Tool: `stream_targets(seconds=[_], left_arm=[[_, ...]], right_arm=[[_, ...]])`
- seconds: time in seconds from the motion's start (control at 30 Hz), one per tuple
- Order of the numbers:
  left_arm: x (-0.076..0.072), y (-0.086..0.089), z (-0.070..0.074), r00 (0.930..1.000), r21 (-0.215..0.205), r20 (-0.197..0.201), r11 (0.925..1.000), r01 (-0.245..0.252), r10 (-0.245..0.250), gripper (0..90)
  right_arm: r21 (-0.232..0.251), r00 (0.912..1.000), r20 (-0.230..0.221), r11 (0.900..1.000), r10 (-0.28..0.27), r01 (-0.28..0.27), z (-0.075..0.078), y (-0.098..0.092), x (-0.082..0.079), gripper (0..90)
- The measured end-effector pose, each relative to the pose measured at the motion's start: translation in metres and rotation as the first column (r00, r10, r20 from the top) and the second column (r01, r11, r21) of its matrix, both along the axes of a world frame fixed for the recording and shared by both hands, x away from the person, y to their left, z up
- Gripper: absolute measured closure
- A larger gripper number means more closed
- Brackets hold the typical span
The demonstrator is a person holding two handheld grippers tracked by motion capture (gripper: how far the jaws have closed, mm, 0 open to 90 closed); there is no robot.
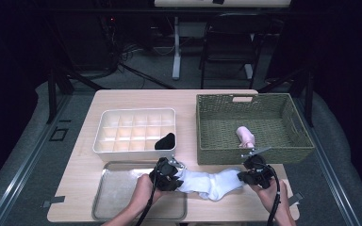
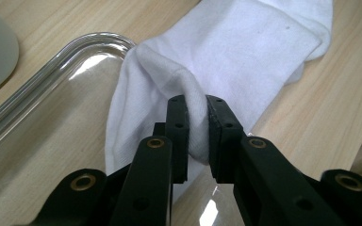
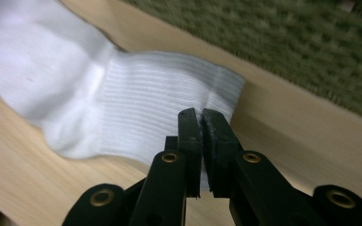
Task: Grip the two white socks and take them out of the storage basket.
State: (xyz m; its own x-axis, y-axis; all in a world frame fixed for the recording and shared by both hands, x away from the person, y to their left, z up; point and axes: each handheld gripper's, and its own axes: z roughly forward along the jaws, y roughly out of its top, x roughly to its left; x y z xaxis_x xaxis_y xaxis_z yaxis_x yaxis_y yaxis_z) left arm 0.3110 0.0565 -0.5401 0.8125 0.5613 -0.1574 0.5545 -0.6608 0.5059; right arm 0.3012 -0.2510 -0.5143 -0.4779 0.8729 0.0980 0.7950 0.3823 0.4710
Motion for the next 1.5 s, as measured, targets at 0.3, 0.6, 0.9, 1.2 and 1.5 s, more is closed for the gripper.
stream_targets(seconds=[0.3,0.6,0.9,1.2,1.5], left_arm=[[-0.001,0.002,0.003,1.0000,-0.020,0.002,0.9998,-0.001,0.001,80.7],[0.001,0.019,0.016,0.9991,-0.049,0.015,0.9980,-0.039,0.040,82.0],[0.008,0.033,0.010,0.9975,-0.004,-0.012,0.9976,-0.070,0.069,81.1],[0.013,0.034,0.003,0.9951,0.043,-0.056,0.9960,-0.079,0.081,54.3],[0.011,0.027,-0.004,0.9954,0.054,-0.076,0.9970,-0.055,0.059,55.7]], right_arm=[[-0.028,0.9963,-0.080,0.999,0.032,-0.034,-0.016,0.012,0.009,86.1],[-0.060,0.9934,-0.111,0.998,0.026,-0.033,-0.025,0.012,0.010,86.1],[-0.050,0.9949,-0.097,0.998,0.026,-0.031,-0.025,0.014,0.008,85.4],[-0.032,0.9950,-0.099,0.999,-0.008,0.005,-0.018,0.003,0.003,70.9],[-0.033,0.9866,-0.163,0.999,-0.011,0.006,-0.032,0.002,0.005,61.6]])
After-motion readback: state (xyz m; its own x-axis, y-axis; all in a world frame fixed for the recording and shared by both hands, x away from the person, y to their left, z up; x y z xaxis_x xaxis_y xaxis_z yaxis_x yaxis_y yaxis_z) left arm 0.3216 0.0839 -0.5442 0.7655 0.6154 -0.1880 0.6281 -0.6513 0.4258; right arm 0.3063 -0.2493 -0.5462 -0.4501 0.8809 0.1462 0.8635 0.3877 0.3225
